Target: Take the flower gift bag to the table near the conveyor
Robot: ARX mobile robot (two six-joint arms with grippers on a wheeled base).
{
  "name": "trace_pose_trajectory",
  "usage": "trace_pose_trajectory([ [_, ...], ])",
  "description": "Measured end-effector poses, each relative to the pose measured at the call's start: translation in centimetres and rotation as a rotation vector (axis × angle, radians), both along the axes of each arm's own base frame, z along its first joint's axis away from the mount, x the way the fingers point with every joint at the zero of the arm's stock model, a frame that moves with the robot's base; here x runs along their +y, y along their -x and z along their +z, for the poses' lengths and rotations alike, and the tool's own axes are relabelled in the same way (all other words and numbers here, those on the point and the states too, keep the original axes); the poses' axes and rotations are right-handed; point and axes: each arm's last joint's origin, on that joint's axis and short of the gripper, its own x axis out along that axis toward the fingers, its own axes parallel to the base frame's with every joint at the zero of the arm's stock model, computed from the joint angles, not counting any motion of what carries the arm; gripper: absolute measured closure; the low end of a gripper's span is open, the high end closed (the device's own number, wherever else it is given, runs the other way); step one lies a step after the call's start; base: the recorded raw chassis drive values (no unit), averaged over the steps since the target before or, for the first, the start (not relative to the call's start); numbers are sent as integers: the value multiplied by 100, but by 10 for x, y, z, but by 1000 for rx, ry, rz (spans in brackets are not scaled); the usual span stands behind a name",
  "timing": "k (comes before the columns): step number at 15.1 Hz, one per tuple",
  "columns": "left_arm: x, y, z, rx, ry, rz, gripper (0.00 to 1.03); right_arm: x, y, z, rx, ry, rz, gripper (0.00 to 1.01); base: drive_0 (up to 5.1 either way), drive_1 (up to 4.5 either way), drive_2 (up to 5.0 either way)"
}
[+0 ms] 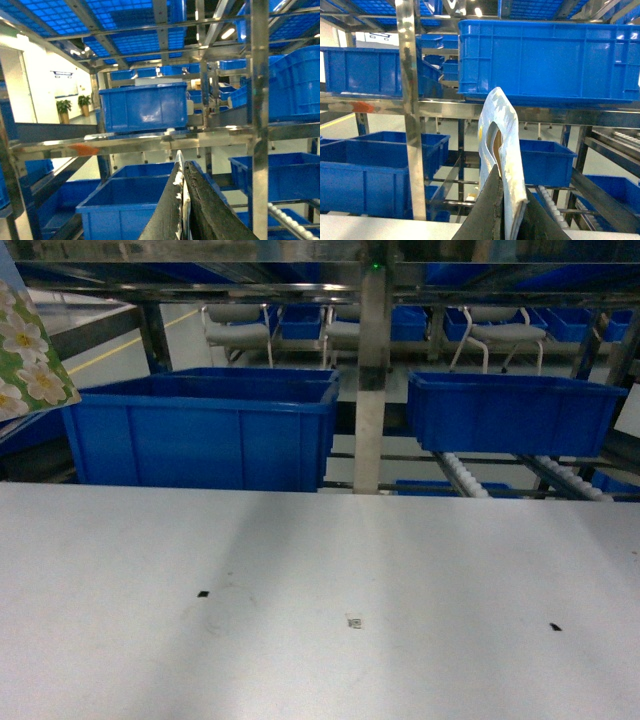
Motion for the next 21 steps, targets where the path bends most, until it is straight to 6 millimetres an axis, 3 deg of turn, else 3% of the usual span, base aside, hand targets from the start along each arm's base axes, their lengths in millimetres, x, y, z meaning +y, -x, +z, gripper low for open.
trace_pose_trajectory([
  [10, 1, 0, 0, -2, 1, 4, 101, -4, -6, -3, -30, 2, 24, 99, 0, 0, 0],
  [17, 1, 0, 0, -2, 2, 7, 101, -24, -44, -58, 34, 54, 80, 99, 0, 0, 0],
  [21, 1, 0, 0, -2, 2, 8, 101, -36, -66, -102, 164, 55, 101, 99, 0, 0, 0],
])
